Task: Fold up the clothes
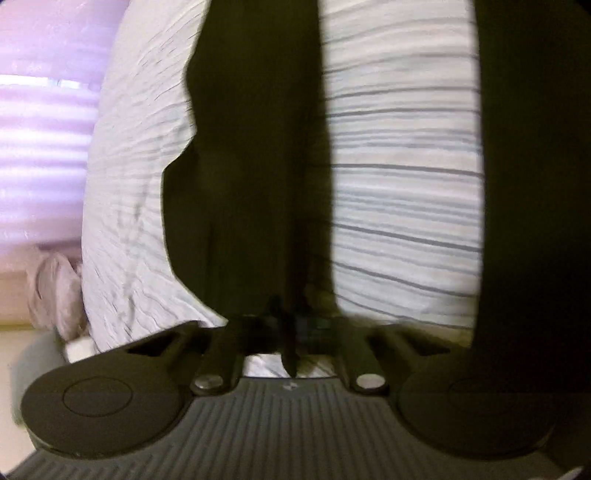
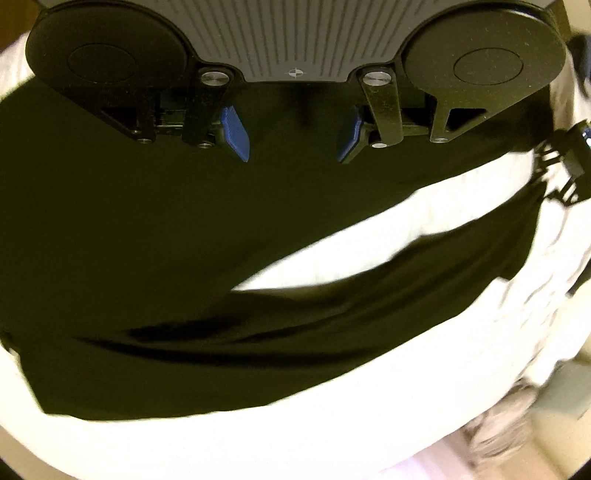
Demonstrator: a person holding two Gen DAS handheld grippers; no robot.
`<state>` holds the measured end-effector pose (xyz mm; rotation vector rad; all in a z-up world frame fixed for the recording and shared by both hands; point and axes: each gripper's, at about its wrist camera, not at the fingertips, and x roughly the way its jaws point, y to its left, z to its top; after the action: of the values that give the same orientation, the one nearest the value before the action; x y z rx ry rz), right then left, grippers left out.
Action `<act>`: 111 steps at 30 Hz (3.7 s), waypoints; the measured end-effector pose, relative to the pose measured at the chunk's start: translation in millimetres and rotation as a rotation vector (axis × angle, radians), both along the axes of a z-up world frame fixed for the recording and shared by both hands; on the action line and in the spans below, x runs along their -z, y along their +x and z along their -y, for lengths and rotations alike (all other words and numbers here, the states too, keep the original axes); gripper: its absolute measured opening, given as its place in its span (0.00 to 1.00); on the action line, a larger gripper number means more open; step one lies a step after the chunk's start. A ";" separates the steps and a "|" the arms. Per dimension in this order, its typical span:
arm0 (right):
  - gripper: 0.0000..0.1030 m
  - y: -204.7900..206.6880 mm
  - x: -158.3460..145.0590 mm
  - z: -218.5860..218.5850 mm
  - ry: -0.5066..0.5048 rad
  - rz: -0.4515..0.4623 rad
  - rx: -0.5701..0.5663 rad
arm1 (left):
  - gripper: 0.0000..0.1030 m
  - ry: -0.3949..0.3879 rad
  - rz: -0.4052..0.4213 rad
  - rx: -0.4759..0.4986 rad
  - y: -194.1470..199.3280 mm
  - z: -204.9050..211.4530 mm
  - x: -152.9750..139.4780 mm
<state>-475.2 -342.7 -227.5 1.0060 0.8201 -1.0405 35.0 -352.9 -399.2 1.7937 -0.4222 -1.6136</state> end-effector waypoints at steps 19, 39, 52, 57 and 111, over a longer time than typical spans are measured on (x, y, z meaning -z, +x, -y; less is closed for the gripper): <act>0.55 -11.8 -7.6 10.7 0.005 0.031 0.087 | 0.20 0.034 -0.116 -0.237 38.7 -9.6 -55.1; 0.55 -2.3 8.2 120.1 -0.031 -0.009 -0.134 | 0.38 0.150 -0.424 -0.416 49.2 182.2 -54.9; 0.55 -19.9 40.6 114.4 0.054 -0.085 -0.112 | 0.22 0.416 -0.293 -0.176 28.5 212.3 -20.8; 0.55 -16.5 39.2 114.4 0.049 -0.065 -0.093 | 0.05 0.365 -0.264 -0.228 33.3 204.8 -42.7; 0.96 -135.5 -58.4 -74.9 -0.037 -0.152 0.311 | 0.74 0.223 -0.488 -0.864 -92.1 -172.9 -126.1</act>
<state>-610.7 -267.8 -169.1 1.0536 0.7791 -1.4063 -57.1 -180.0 -273.1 1.3452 0.6924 -1.3904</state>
